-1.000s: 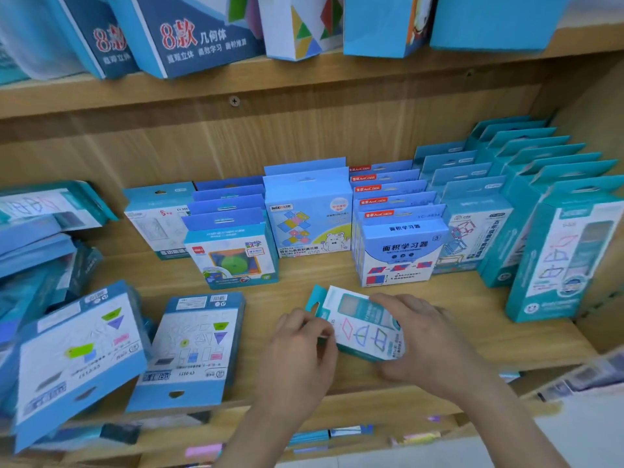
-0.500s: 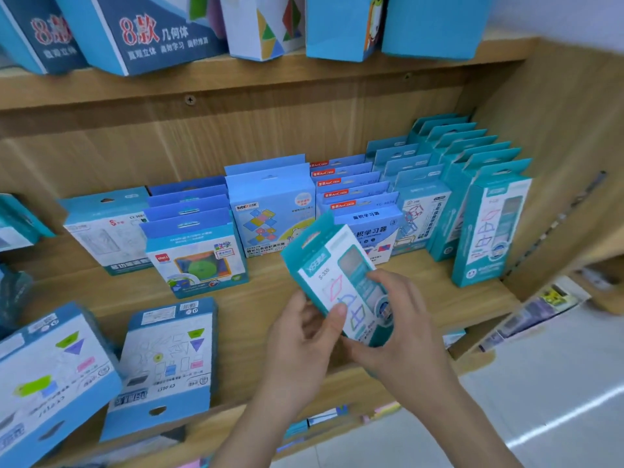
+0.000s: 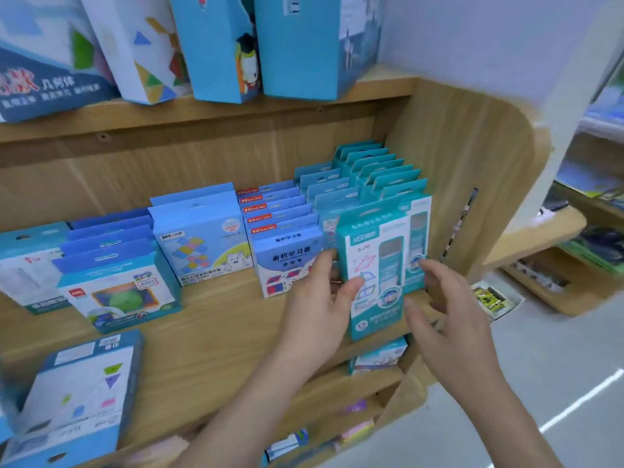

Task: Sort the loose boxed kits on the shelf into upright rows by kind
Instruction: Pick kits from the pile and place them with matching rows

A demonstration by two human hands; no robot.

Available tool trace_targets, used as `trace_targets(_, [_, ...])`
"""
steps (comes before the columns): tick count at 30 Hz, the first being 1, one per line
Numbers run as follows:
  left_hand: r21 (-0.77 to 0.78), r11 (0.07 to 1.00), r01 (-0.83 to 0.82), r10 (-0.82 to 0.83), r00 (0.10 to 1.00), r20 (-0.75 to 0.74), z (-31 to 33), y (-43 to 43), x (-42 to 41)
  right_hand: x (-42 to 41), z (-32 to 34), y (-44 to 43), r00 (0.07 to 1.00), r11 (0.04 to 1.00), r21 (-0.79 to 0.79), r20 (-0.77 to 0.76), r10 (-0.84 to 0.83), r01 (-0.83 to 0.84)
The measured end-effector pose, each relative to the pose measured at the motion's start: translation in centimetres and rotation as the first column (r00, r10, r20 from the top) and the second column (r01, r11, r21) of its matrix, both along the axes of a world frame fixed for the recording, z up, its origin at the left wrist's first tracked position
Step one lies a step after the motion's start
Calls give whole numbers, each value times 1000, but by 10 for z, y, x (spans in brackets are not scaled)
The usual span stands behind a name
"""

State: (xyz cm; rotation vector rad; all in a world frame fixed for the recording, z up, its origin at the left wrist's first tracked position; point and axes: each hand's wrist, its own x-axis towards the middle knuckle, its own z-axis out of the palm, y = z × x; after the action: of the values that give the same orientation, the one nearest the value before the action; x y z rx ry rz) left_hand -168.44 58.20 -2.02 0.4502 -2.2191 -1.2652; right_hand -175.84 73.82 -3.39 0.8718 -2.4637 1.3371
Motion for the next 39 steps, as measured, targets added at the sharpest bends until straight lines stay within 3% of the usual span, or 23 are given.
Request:
trace_targets(7, [-295,952,-79,99,994,51,-17,34,-94,-53,-3,27,995,990,98,-1,98,-97])
trace_targets(13, [-252,956,-147,181,977,114,-42,51,-104,-74,-8,21,983,964,216,-61,172,-155])
trace_targets(20, [-394,904,-169,265,943,203,-51,53,-117,-90,4,2,921,954,297,-355,161,-53])
trace_targets(30, [-262,957,-124,181,961,209,-62,40,-119,-110,19,-22,919,879,475,-329,218,-38])
trace_targets(35, [-230,966,-115,166,963,214,-65,36,-119,-112,22,-22,916,889,456,-334,223,-50])
trace_targets(39, [-192,971,-139,172,971,166,-65,39,-116,-110,24,-15,909,944,315,-358,212,-96])
